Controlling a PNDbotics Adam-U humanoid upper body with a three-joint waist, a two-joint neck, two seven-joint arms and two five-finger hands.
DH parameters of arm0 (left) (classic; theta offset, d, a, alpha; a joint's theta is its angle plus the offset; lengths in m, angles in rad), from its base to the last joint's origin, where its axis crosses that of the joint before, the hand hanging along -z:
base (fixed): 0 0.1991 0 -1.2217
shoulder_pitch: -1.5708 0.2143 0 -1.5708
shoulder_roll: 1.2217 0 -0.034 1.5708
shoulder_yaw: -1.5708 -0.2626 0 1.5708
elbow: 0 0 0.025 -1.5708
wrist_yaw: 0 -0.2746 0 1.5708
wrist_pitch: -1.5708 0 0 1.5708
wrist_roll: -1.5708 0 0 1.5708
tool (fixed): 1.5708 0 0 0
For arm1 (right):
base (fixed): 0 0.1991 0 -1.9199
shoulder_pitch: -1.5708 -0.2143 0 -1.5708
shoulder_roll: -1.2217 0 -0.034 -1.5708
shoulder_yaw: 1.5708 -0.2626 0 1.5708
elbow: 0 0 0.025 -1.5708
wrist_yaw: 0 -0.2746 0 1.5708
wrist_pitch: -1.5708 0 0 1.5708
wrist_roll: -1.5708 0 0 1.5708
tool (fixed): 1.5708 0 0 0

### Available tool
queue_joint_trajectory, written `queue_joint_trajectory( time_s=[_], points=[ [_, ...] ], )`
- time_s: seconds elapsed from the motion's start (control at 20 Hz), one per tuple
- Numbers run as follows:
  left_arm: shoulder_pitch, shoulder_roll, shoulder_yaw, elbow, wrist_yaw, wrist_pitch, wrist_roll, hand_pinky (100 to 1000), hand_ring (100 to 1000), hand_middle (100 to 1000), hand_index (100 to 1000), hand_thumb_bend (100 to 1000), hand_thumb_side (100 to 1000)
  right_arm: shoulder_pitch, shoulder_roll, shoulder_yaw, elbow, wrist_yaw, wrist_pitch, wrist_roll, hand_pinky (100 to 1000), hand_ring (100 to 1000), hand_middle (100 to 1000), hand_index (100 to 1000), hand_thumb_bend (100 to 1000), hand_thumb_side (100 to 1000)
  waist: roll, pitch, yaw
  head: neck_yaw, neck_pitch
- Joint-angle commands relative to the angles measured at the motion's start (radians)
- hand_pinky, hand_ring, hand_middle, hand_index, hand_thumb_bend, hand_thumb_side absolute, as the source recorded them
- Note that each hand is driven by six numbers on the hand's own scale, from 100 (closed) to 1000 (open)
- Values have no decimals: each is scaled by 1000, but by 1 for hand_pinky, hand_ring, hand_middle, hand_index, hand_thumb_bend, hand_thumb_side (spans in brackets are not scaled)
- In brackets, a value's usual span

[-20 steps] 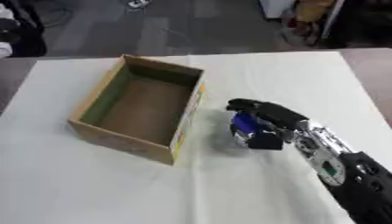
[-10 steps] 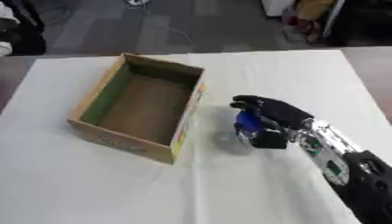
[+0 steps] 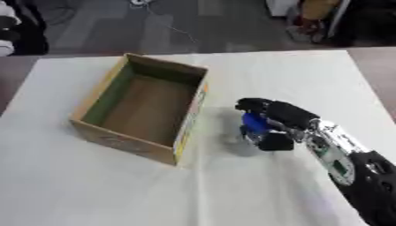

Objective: Pick up objects on the table and place them in the box.

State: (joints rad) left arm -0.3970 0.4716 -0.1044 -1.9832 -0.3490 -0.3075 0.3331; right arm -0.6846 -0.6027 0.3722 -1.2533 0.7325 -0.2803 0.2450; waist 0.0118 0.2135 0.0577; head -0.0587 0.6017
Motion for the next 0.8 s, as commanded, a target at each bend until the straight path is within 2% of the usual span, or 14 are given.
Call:
queue_joint_trajectory(
  time_s=[0.05, 0.1, 0.15, 0.2, 0.4, 0.45, 0.6, 0.65, 0.7, 0.75, 0.8],
  points=[
    [-12, 8, 11, -17, -2, -5, 0, 664, 699, 899, 761, 100, 763, -2, -25, -6, 27, 0, 2, -10, 415, 918, 1000, 1000, 100, 873, 5, -8, -2, 11, -15],
    [-12, 7, 11, -17, -3, -5, 0, 664, 699, 899, 761, 100, 763, -2, -26, -7, 29, 0, 3, -18, 415, 918, 1000, 1000, 100, 873, 5, -8, -2, 11, -16],
    [-12, 7, 11, -17, -3, -5, 0, 663, 699, 899, 761, 100, 763, -2, -26, -10, 32, -2, 7, -30, 201, 843, 985, 997, 100, 812, 6, -7, -2, 11, -17],
    [-13, 7, 11, -17, -3, -6, 0, 663, 699, 899, 761, 100, 763, -1, -26, -11, 34, -5, 7, -44, 158, 817, 970, 985, 100, 788, 6, -6, -2, 11, -19],
    [-15, 5, 11, -17, -3, -6, 0, 663, 699, 899, 761, 100, 763, 5, -25, -9, 50, 24, -9, -68, 132, 787, 964, 984, 100, 716, 8, -3, -1, 11, -23],
    [-16, 5, 11, -17, -3, -6, 0, 663, 699, 899, 761, 100, 763, 7, -24, -9, 56, 35, -14, -68, 100, 773, 968, 988, 100, 671, 9, -2, -1, 11, -24],
    [-18, 3, 11, -17, -2, -7, 0, 663, 699, 899, 761, 100, 763, 9, -24, -13, 69, 77, -30, -65, 100, 720, 960, 988, 163, 598, 11, 1, 0, 13, -26],
    [-19, 2, 11, -17, -2, -7, 0, 663, 699, 899, 761, 100, 763, 10, -24, -15, 72, 91, -34, -68, 100, 620, 934, 976, 191, 519, 12, 2, 0, 13, -26],
    [-19, 2, 11, -17, -2, -7, 0, 663, 699, 899, 761, 100, 763, 10, -23, -17, 75, 106, -37, -73, 100, 620, 934, 976, 191, 519, 12, 2, 0, 14, -26],
    [-19, 2, 11, -17, -2, -7, 0, 663, 699, 899, 761, 100, 763, 10, -22, -20, 76, 118, -40, -83, 100, 492, 846, 930, 165, 422, 12, 3, 0, 14, -26],
    [-19, 2, 11, -17, -3, -7, 0, 663, 699, 899, 761, 100, 763, 11, -20, -24, 76, 128, -39, -103, 100, 477, 831, 921, 156, 408, 12, 3, 0, 14, -26]
  ],
)
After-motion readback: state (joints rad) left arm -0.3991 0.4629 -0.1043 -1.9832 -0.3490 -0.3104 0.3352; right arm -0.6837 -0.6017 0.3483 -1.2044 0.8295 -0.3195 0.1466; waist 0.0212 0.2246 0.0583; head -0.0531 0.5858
